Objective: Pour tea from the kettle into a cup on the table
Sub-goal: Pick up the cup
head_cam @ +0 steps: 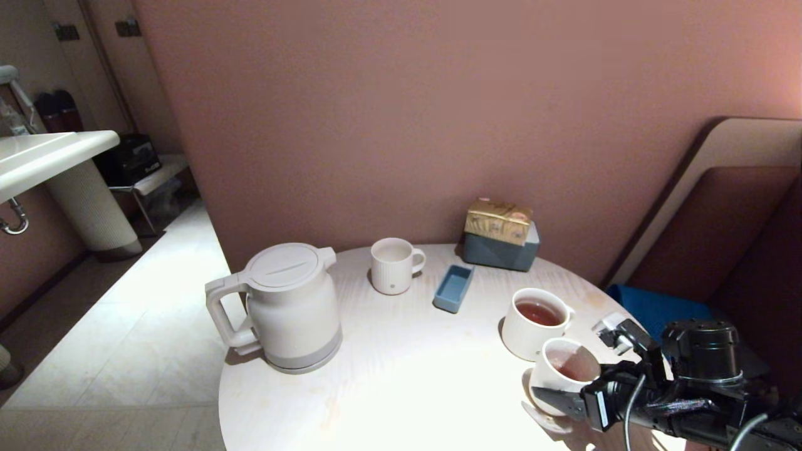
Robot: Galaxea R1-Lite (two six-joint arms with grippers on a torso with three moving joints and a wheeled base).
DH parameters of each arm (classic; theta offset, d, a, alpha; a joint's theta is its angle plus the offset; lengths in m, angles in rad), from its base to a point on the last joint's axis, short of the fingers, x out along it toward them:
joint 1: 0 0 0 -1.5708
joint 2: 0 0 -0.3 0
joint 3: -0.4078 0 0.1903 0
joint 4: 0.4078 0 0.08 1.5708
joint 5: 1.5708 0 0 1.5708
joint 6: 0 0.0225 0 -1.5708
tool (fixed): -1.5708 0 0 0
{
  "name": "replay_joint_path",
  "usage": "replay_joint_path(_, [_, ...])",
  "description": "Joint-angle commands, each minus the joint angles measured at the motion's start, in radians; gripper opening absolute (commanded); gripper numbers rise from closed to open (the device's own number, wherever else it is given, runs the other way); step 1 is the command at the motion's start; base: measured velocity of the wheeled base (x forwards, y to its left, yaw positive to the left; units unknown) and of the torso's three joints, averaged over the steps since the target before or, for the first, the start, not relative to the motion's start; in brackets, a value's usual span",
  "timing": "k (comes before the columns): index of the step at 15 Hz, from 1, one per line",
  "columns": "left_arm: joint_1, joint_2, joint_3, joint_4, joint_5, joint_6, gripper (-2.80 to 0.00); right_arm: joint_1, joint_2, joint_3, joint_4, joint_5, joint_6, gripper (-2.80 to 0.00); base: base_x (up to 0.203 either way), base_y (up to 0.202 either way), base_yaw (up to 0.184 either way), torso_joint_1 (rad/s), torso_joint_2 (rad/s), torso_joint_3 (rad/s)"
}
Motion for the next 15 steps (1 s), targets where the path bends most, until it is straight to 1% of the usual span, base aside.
replay_joint_path(1, [0.0,0.001,0.0,0.0,0.0,0.0,-2.8,0.001,0.001,0.02,-0.025,0.005,0.001,0.0,0.0,0.0,0.0,0.0,0.0,0.0])
replay_joint_path(3, [0.0,0.001,0.0,0.0,0.0,0.0,-2.8,0.001,0.007,0.062,-0.077,0.007,0.013,0.0,0.0,0.0,0.0,0.0,0.0,0.0])
replay_joint_path(4, [0.0,0.001,0.0,0.0,0.0,0.0,-2.8,0.0,0.026,0.09,-0.13,0.008,0.016,0.0,0.0,0.0,0.0,0.0,0.0,0.0])
replay_joint_path(6, [0.0,0.001,0.0,0.0,0.0,0.0,-2.8,0.0,0.101,0.143,-0.282,0.007,0.016,0.0,0.0,0.0,0.0,0.0,0.0,0.0])
replay_joint_path(8, [0.0,0.001,0.0,0.0,0.0,0.0,-2.8,0.0,0.215,0.193,-0.463,0.006,0.016,0.0,0.0,0.0,0.0,0.0,0.0,0.0])
replay_joint_path(9, [0.0,0.001,0.0,0.0,0.0,0.0,-2.8,0.001,0.26,0.209,-0.504,0.005,0.016,0.0,0.0,0.0,0.0,0.0,0.0,0.0])
replay_joint_path(10, [0.0,0.001,0.0,0.0,0.0,0.0,-2.8,0.001,0.276,0.219,-0.531,0.005,0.019,0.0,0.0,0.0,0.0,0.0,0.0,0.0])
replay_joint_path(12, [0.0,0.001,0.0,0.0,0.0,0.0,-2.8,0.001,0.242,0.219,-0.534,0.007,0.043,0.0,0.0,0.0,0.0,0.0,0.0,0.0])
replay_joint_path(15, [0.0,0.001,0.0,0.0,0.0,0.0,-2.8,0.003,0.223,0.202,-0.535,0.008,0.057,0.0,0.0,0.0,0.0,0.0,0.0,0.0])
